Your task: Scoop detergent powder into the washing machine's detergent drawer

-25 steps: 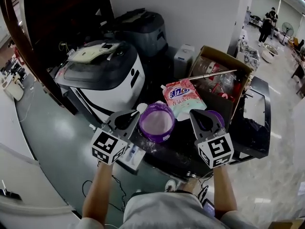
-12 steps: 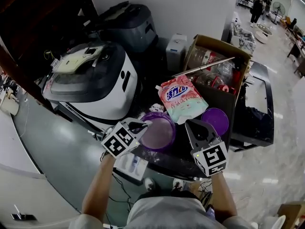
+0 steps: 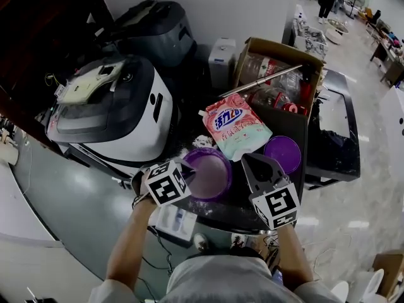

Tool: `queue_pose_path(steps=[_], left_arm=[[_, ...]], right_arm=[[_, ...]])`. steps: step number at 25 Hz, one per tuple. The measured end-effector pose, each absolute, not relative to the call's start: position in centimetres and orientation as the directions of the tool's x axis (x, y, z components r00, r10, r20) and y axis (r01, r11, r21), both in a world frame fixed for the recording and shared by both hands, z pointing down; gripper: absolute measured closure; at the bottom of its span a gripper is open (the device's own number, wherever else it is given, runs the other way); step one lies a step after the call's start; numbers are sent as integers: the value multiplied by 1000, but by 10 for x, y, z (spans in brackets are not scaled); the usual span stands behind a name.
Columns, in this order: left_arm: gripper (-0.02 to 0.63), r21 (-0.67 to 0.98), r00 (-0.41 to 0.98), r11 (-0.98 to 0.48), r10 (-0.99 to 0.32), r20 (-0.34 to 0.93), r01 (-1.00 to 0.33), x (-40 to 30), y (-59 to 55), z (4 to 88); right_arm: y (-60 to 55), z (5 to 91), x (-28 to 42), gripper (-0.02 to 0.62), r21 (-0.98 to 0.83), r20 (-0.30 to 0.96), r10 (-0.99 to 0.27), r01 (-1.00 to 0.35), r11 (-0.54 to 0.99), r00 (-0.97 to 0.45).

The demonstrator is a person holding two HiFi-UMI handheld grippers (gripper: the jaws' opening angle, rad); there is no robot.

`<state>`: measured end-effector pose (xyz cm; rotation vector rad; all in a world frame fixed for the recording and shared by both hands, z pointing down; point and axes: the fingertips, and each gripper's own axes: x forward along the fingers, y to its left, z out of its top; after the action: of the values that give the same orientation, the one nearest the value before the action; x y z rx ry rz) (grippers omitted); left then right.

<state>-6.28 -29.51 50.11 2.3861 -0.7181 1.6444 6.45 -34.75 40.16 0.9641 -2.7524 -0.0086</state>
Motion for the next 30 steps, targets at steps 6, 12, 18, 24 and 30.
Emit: queue_pose_path(steps=[6,12,18,24,30], left_arm=[[592,-101,262,-889,-238,935,-447,-62,-287,507],[592,-29,264,-903,-156,952,-429,-57,-279,513],[592,31,278,-902,-100,955,-431,-54,-271,516],[592,115,316,-894,-31,948,-432,-51,-263,515],[592,193,363,-892,35,931,-410,-45,-256,510]], right_arm=[[-345,404,66,598,80,214,-624,-624,778,-751],[-345,404,75,598,83,211,-641,-640,764,-738],[-345,406,83,598,81,215,-652,-652,754,-727],[-344,406,85,598,86,216,-657,-656,750,-722],[-344,404,86,598,90,220,-662,-661,745,-717]])
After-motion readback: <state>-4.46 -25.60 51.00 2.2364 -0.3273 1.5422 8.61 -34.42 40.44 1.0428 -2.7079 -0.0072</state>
